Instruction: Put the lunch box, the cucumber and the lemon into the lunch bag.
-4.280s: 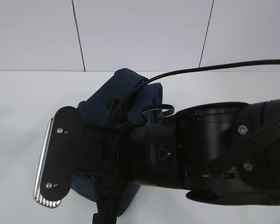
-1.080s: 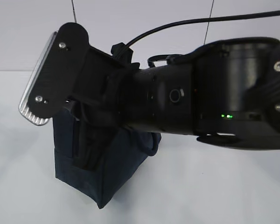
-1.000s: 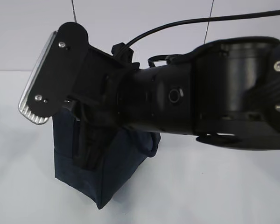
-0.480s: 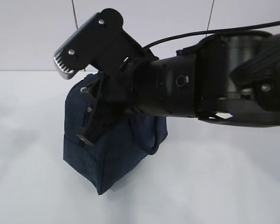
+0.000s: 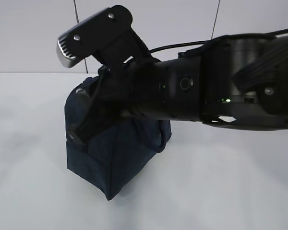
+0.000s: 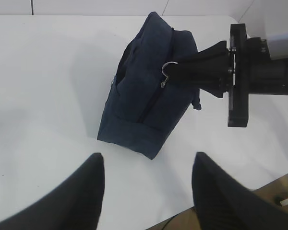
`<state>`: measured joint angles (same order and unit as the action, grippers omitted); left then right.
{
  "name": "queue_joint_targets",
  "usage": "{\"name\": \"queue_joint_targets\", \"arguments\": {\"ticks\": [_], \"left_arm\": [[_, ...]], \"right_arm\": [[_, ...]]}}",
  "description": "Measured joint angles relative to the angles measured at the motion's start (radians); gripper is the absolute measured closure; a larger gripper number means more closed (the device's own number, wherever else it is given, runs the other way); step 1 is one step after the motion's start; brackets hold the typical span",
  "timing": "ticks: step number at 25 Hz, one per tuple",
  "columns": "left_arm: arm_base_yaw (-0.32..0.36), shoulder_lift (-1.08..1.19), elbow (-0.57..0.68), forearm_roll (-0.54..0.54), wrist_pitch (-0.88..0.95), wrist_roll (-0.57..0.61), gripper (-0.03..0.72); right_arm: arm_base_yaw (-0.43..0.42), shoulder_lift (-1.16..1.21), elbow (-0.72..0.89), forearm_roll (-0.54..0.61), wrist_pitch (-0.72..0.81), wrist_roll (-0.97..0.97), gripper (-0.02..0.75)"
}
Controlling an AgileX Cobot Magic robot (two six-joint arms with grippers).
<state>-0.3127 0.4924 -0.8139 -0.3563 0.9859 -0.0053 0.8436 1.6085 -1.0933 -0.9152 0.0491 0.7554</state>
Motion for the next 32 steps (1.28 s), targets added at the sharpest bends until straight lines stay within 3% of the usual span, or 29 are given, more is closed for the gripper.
{"name": "queue_joint_targets", "arguments": {"ticks": [26,32], "left_arm": [[0.0,0.0,0.0,0.0,0.0,0.0,0.284],[0.0,0.0,0.0,0.004,-0.07,0.0,0.287]], "right_arm": [[0.0,0.032,0.0,-0.004,-0.026,0.097,0.717],[0.0,0.032,0.0,-0.004,-0.026,0.099,0.717]]}}
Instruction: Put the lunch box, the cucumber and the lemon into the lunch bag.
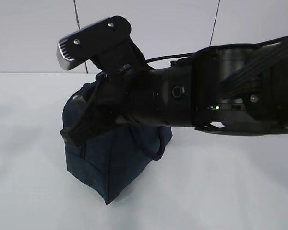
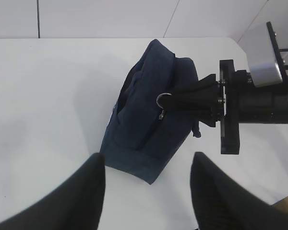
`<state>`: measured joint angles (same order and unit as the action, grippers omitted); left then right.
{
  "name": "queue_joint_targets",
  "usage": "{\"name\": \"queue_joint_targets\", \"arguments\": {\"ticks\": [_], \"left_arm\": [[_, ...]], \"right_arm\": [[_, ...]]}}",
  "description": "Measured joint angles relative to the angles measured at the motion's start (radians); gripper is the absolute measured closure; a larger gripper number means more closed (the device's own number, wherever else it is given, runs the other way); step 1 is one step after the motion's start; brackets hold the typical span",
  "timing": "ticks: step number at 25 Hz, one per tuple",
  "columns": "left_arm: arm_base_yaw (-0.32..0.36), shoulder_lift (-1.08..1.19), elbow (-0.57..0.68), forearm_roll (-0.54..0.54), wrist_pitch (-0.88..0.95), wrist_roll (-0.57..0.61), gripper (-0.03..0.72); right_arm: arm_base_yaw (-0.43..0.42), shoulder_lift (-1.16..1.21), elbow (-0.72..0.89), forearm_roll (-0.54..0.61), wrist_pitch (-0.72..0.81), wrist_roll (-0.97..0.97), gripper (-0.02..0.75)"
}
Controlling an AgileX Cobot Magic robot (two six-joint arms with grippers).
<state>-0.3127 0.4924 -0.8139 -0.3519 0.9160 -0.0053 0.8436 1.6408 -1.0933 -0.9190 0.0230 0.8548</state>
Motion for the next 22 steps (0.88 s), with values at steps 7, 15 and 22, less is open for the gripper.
{"name": "queue_joint_targets", "arguments": {"ticks": [7,15,22], "left_arm": [[0.0,0.0,0.0,0.001,-0.011,0.0,0.294],[-0.002,0.054,0.011,0.058,-0.015,0.013,0.296],[-0.001,0.15,0.058,-0.071,-0.1,0.297,0.296]], "right_arm": [[0.0,0.0,0.0,-0.001,0.0,0.004,0.717],[0.0,0.0,0.0,-0.003,0.0,0.006,0.717],[0.0,0.0,0.0,-0.002,0.0,0.018,0.717]]}}
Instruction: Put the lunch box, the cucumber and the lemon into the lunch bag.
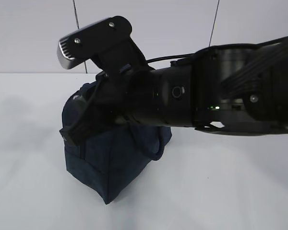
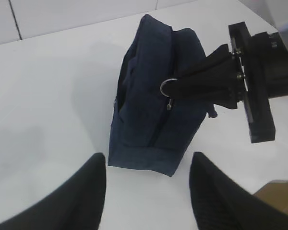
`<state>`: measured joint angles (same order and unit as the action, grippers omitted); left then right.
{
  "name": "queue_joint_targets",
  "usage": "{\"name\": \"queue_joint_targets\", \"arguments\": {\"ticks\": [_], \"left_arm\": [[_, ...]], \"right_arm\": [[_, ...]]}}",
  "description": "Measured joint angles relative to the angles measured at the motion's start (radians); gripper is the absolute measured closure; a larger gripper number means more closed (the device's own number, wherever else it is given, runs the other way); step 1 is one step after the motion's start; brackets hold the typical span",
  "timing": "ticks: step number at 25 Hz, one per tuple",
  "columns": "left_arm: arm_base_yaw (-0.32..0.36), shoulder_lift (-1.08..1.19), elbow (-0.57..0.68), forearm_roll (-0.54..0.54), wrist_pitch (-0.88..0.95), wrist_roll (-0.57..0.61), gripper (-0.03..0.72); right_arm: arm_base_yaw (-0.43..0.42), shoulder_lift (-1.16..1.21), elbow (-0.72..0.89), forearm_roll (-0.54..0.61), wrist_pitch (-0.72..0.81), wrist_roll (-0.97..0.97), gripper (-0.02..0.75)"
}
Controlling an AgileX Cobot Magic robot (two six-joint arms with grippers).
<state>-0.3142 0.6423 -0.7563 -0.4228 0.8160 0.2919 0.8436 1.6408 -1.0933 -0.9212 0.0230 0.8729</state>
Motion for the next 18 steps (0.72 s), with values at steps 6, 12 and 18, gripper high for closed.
{"name": "queue_joint_targets", "arguments": {"ticks": [6,12,18], "left_arm": [[0.0,0.127,0.054,-0.163,-0.054,0.227,0.296],[0.0,0.272,0.068,-0.335,-0.133,0.51,0.296],[0.0,0.411,0.068,-0.394,-0.202,0.707,0.296]], "right_arm": [[0.0,0.0,0.0,0.0,0.021,0.0,0.717],[0.0,0.0,0.0,-0.002,0.021,0.0,0.717],[0.0,0.0,0.0,-0.002,0.021,0.0,0.717]]}}
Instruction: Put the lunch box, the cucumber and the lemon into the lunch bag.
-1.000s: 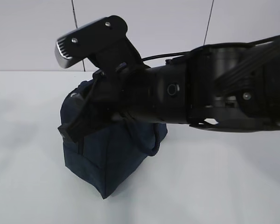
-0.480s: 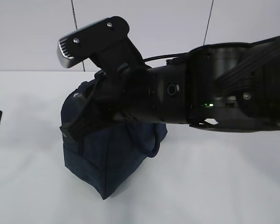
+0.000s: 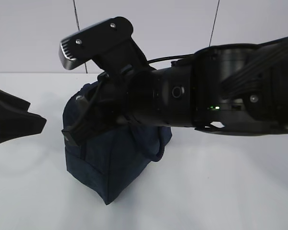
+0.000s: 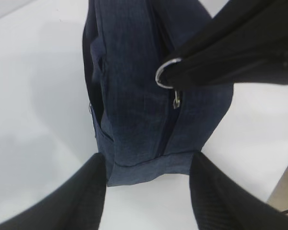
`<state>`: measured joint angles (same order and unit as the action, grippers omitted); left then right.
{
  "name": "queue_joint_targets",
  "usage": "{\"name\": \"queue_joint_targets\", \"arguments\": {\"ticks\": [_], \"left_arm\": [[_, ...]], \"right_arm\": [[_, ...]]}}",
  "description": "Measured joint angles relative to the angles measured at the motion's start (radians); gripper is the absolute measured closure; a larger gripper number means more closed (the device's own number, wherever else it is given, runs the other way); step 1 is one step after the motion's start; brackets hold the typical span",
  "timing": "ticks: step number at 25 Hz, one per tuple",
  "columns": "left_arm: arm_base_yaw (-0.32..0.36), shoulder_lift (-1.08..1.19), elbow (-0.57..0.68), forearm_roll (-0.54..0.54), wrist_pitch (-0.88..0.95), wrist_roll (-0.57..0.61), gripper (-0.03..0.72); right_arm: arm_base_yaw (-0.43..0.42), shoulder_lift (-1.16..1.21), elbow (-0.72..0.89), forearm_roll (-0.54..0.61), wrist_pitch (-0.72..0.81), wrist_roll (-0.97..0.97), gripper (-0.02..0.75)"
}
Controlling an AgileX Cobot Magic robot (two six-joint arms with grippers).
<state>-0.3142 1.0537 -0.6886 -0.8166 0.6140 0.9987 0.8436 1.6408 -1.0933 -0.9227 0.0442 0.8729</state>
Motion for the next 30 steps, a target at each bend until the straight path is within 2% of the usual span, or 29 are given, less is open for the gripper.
{"name": "queue_joint_targets", "arguments": {"ticks": [9,15,30], "left_arm": [[0.0,0.076,0.036,-0.053,-0.116,0.112,0.312],[0.0,0.09,0.069,-0.253,-0.164,0.316,0.339],[0.002,0.322,0.069,-0.69,-0.182,0.769,0.344]], "right_arm": [[0.0,0.0,0.0,-0.004,0.0,0.0,0.717],[0.0,0.0,0.0,-0.004,0.0,0.0,0.717],[0.0,0.0,0.0,-0.006,0.0,0.0,0.717]]}}
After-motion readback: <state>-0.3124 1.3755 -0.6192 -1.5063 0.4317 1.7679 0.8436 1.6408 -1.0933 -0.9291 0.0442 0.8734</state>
